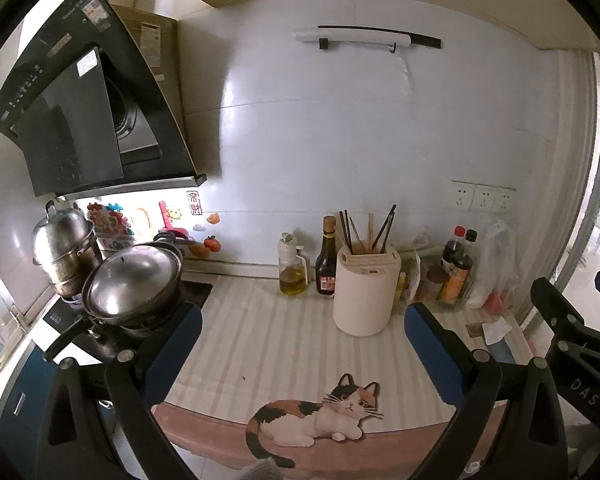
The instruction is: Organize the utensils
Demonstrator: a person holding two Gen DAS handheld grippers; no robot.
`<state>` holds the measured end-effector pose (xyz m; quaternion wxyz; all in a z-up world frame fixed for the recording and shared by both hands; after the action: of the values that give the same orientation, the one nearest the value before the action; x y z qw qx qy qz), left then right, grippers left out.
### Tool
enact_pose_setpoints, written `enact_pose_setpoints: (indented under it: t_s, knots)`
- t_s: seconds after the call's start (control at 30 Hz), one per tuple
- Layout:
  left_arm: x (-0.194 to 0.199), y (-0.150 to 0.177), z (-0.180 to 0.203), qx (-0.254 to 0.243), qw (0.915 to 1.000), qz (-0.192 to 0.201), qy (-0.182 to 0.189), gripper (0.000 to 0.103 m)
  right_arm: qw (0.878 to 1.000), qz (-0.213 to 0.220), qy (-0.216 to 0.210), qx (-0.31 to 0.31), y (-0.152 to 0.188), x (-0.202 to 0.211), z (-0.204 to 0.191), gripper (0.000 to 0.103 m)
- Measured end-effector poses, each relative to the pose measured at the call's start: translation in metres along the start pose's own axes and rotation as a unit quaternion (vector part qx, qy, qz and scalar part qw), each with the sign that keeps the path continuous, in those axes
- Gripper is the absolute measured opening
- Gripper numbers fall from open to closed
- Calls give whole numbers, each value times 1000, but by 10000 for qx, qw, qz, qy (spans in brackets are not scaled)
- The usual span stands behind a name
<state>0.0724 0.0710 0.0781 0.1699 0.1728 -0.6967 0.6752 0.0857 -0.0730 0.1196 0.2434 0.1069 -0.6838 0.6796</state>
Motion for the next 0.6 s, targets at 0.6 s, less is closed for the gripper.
enact_pose_setpoints:
  t_s: [0.6]
  knots:
    - [-13,-1,-1,17,10000,-43,22,103,10000,-47,15,36,2,-10,-8,103]
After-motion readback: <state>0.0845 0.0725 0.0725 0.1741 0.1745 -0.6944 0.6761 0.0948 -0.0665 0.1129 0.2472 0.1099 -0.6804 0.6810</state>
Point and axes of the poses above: each gripper's, at about its wrist camera, not at the fingertips, and x roughly against the way its jaws point, z to its right, y to its underside, the point moved 5 cm from there along -x, roughly the way its jaws point, and after that the axes turned 6 degrees about z, right-handed, at the moved point
